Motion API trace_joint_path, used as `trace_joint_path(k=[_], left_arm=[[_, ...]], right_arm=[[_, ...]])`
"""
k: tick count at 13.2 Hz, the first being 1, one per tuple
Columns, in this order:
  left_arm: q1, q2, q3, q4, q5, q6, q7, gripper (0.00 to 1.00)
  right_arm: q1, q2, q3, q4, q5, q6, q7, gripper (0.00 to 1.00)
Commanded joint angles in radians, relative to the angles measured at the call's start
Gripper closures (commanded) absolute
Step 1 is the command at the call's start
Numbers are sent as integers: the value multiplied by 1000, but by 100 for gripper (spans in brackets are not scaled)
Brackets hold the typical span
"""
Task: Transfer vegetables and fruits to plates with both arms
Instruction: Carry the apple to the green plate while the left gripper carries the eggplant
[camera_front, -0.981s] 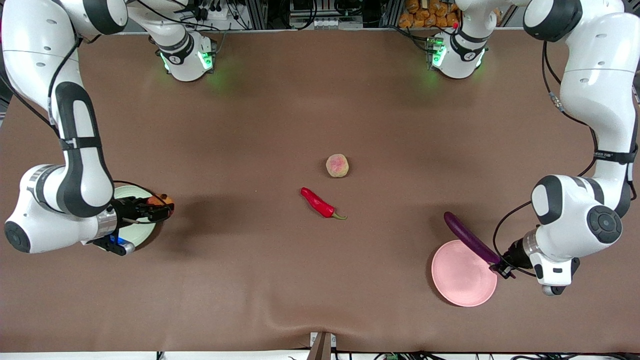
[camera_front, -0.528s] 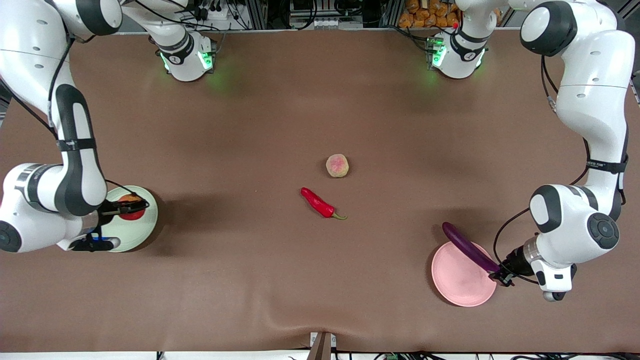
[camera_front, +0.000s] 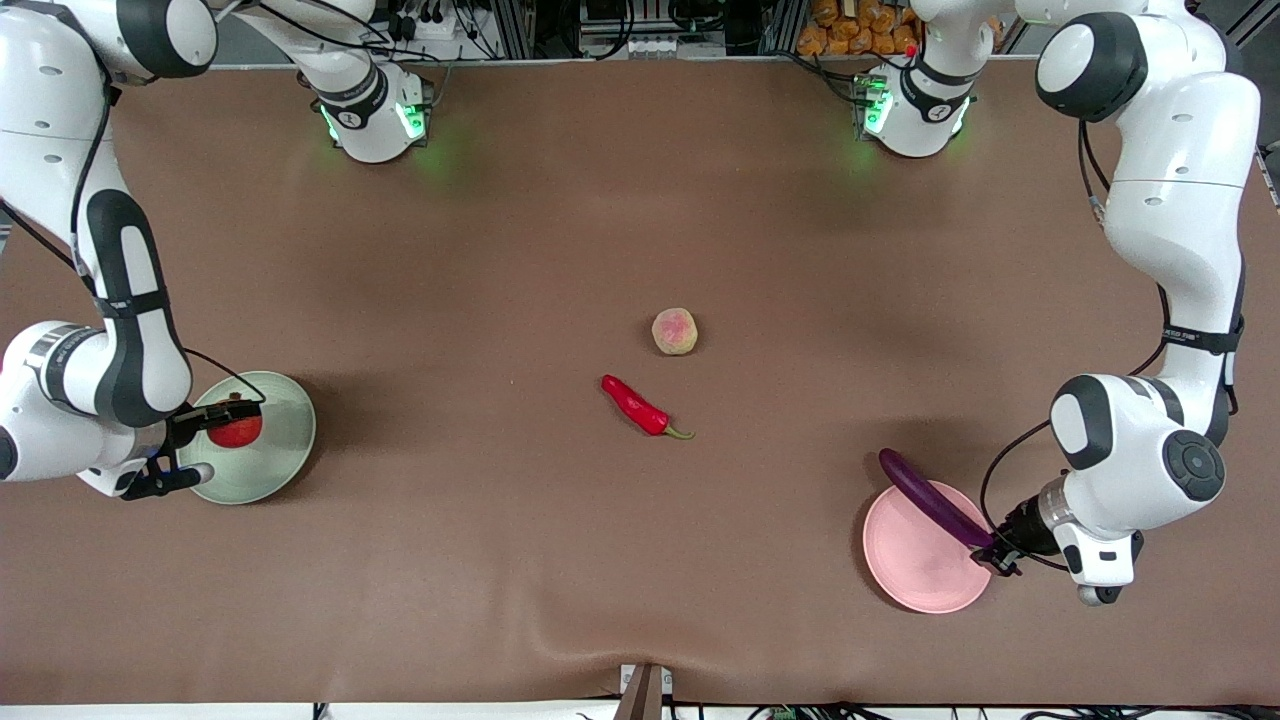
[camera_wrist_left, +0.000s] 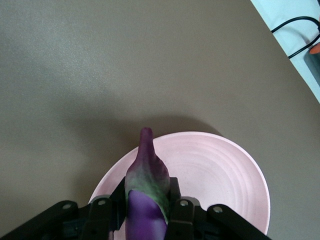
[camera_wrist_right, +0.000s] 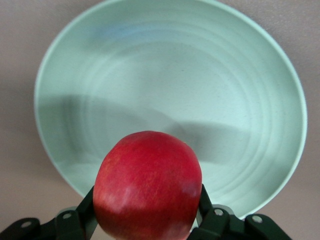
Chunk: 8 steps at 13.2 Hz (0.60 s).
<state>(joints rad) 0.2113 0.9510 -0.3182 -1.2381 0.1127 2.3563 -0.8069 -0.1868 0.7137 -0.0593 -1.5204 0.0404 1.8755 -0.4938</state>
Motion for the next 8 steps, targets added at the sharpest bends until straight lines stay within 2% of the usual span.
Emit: trace_joint_path(k=[1,2,4,6,8], left_arm=[[-13,17,5,32,-25,3,17,81],[-13,17,5,32,-25,3,21,67],[-23,15,7,29,-24,4,26,0],[-26,11,7,26,-24,5,25,0],[-26,-4,-4,25,-24,0,11,0]], right_arm=[[-42,-22,19,-36,-19,13,-54,11],[-34,-25,21,-38,-19,5,-51,0],[-16,-37,27,-27,-10,-33,-43,0],[24,-80,38,-24,4,-64,-32,0],[101,-123,41,-14,12,-130,90,0]])
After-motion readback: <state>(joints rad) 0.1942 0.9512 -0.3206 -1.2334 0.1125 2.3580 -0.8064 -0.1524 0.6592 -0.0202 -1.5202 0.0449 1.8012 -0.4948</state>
